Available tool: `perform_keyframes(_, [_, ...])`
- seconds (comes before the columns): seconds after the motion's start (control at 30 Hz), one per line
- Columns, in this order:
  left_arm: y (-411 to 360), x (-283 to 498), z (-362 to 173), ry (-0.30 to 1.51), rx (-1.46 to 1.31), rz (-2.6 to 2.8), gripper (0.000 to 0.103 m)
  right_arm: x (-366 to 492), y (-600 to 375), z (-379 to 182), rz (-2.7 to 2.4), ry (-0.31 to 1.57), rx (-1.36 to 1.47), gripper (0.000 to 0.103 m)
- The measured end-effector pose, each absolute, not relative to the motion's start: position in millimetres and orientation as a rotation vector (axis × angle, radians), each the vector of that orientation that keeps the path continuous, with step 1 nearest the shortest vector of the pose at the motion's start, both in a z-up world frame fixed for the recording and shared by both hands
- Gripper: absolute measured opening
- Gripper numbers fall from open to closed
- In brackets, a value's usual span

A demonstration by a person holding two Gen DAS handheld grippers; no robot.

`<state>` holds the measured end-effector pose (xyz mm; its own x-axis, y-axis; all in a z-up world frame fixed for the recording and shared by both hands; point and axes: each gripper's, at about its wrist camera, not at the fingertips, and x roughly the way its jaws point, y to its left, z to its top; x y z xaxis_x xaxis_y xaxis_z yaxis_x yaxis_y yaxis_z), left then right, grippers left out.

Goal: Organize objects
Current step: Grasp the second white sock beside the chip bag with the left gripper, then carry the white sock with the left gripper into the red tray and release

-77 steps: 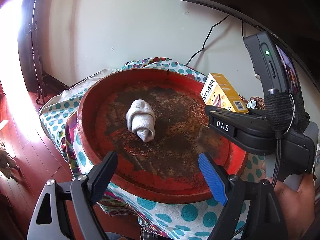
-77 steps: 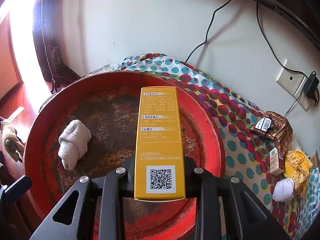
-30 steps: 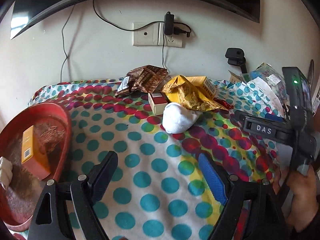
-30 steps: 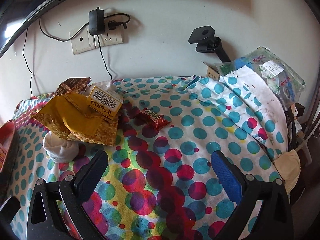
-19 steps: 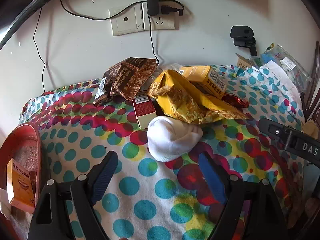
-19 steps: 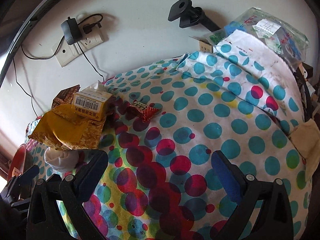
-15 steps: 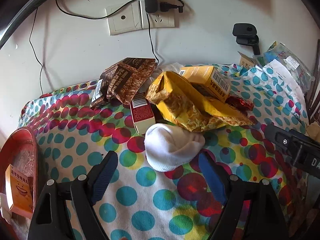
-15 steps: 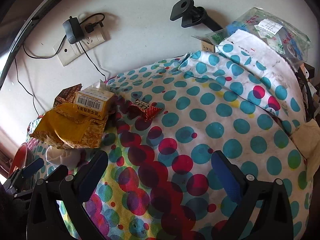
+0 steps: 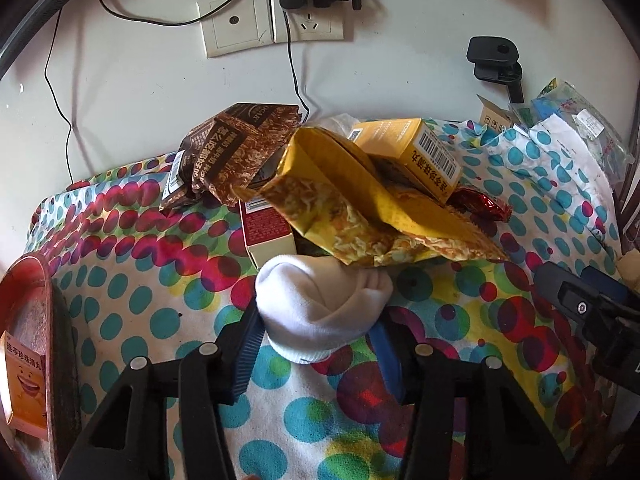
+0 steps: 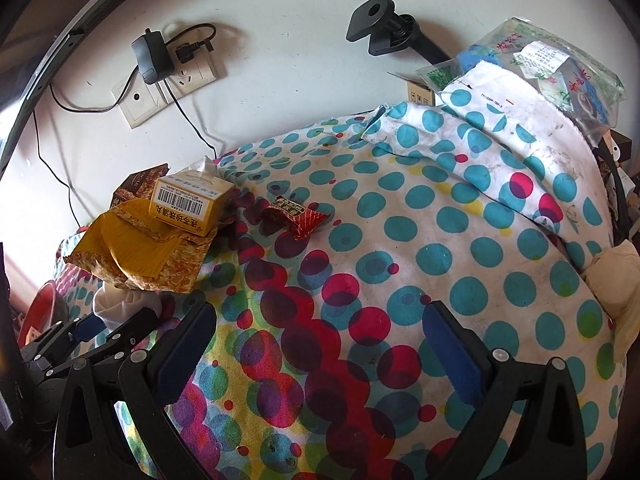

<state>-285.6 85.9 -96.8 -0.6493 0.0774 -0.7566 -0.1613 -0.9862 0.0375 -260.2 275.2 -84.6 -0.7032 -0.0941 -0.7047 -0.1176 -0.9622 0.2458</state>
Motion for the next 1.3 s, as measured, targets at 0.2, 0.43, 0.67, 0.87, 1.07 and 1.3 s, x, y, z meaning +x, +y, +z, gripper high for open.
perform_keyframes(0.2, [74.0, -273.4, -94.8, 0.124, -1.237, 2.763, 0.051, -258.5, 271.1, -81.9, 2.863, 0.395, -1.185, 0.103])
perform_keyframes(0.43, [63.5, -260.0, -91.0, 0.148, -1.234, 2.818, 0.051, -259.4, 270.3, -82.3, 2.862, 0.398, -1.202, 0.103])
perform_keyframes(0.67, [40.2, -244.7, -66.5, 0.227, -1.194, 2.975, 0.051, -259.3, 267.9, -80.9, 2.868, 0.380, -1.197, 0.103])
perform_keyframes(0.87, [-2.2, -240.9, -48.1, 0.174, -1.195, 3.069, 0.051, -259.6, 267.9, -81.6, 2.867, 0.379, -1.207, 0.103])
perform_keyframes(1.07, [-53.8, -227.9, -36.3, 0.129, -1.212, 3.165, 0.051, -259.0, 266.6, -81.2, 2.875, 0.359, -1.191, 0.103])
perform_keyframes(1.3, [-114.7, -210.0, -31.7, 0.003, -1.272, 3.256, 0.051, -258.9, 266.5, -82.8, 2.875, 0.359, -1.198, 0.103])
